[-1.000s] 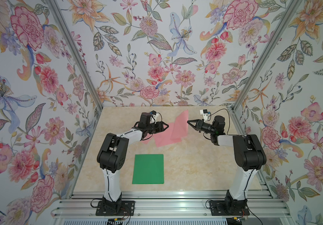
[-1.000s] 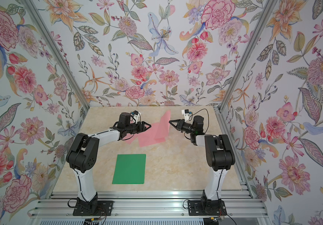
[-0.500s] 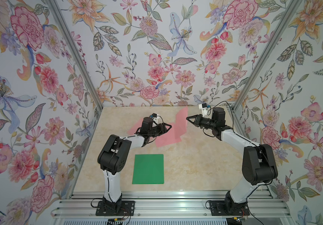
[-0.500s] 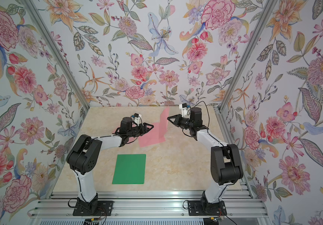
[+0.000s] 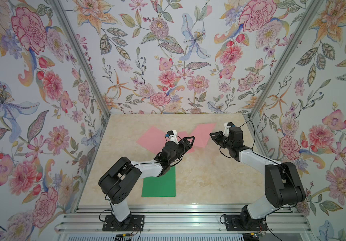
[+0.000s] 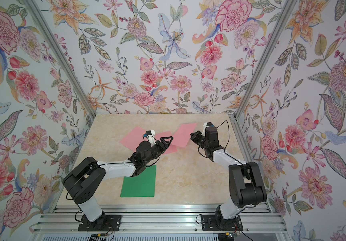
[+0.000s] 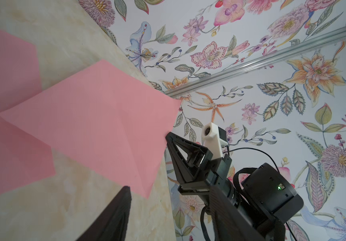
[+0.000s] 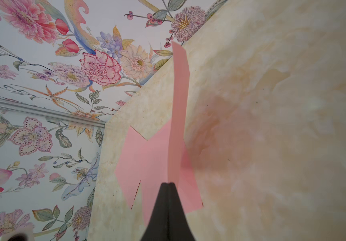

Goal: Sort the scattered colored papers by color
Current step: Place the colored paper at the center of the board.

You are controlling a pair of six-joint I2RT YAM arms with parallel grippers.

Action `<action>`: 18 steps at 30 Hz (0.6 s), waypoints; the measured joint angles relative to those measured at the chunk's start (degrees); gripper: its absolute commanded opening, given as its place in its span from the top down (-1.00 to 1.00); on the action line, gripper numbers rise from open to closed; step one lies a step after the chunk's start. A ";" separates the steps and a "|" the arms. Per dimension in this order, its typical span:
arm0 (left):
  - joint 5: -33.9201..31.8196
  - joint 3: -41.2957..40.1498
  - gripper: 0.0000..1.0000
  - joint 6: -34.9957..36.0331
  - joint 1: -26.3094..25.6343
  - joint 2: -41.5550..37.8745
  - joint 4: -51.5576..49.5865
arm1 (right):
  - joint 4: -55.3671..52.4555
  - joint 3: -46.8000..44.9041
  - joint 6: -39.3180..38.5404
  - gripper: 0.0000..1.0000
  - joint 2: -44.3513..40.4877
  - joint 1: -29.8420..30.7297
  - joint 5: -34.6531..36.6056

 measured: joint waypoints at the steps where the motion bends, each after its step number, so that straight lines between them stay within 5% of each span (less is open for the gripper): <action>1: -1.46 -0.42 -0.24 -1.29 -1.03 0.81 1.31 | 0.35 -0.26 0.17 1.00 -0.09 0.04 0.52; 9: -8.55 -0.61 -0.24 -10.16 -4.87 9.42 11.98 | 1.77 -1.88 2.32 1.00 -3.21 0.09 4.24; 18: -12.26 5.07 -0.24 -20.44 -6.82 27.96 28.09 | 2.03 -1.88 2.89 1.00 -4.39 0.13 4.72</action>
